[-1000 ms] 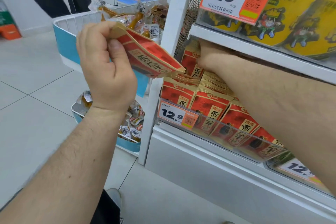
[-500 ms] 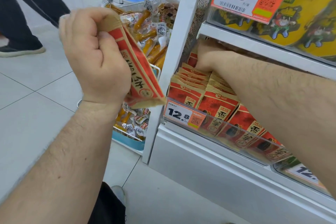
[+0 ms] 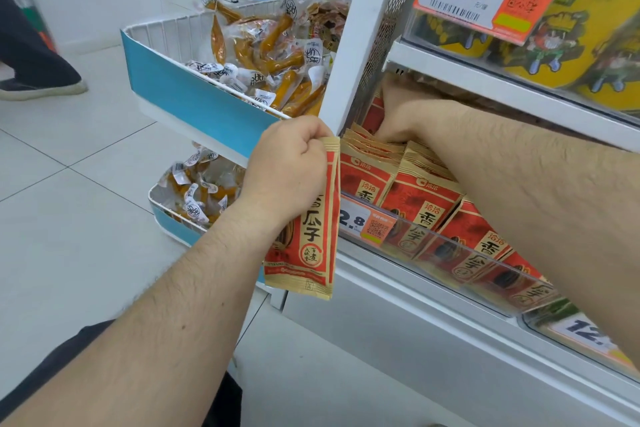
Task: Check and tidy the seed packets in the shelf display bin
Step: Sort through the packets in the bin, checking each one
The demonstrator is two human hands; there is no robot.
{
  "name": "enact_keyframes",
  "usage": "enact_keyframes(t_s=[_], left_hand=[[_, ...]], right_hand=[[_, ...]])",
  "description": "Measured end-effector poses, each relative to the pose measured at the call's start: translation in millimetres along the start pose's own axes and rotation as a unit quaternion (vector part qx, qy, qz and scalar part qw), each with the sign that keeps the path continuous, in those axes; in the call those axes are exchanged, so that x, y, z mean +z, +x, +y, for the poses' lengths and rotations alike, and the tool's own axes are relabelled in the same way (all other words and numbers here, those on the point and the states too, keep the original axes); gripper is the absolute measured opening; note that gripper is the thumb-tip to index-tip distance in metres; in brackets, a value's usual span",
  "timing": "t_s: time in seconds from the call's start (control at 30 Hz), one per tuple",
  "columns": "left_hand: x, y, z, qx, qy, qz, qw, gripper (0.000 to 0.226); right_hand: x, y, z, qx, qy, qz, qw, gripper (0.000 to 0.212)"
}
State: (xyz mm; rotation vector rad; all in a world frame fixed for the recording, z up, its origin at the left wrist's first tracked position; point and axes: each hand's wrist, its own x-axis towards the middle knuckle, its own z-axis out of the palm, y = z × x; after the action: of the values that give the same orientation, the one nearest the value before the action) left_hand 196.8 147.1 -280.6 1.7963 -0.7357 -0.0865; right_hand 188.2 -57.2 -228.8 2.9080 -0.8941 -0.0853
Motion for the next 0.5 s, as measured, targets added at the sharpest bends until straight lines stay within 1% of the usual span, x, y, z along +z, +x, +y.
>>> enact_keyframes(t_s=[0.03, 0.07, 0.1, 0.13, 0.2, 0.37, 0.5], left_hand=[[0.6, -0.7, 0.0, -0.003, 0.000, -0.006, 1.000, 0.032], [1.4, -1.1, 0.2, -0.005, 0.004, -0.013, 1.000, 0.032], [1.4, -1.6, 1.0, -0.010, 0.007, -0.019, 1.000, 0.033], [1.8, -1.8, 1.0, -0.015, 0.008, -0.026, 1.000, 0.035], [2.3, -2.0, 0.7, -0.024, 0.013, -0.041, 0.999, 0.036], [2.2, -4.5, 2.6, -0.045, 0.020, -0.061, 0.997, 0.035], [1.8, -6.5, 3.5, -0.047, 0.015, -0.080, 0.996, 0.034]], right_hand=[[-1.3, -1.2, -3.5, -0.003, 0.000, 0.010, 1.000, 0.052], [0.3, 1.4, -2.1, 0.002, 0.020, 0.002, 1.000, 0.050], [1.7, 4.2, -1.8, 0.005, 0.013, -0.013, 1.000, 0.047], [3.9, 3.7, -2.5, -0.002, 0.016, -0.007, 1.000, 0.045], [2.7, 2.1, -2.3, -0.004, 0.015, -0.023, 1.000, 0.043], [2.7, 0.3, 0.2, 0.000, 0.020, -0.017, 1.000, 0.052], [4.6, 1.5, -1.4, 0.006, -0.001, -0.002, 1.000, 0.040]])
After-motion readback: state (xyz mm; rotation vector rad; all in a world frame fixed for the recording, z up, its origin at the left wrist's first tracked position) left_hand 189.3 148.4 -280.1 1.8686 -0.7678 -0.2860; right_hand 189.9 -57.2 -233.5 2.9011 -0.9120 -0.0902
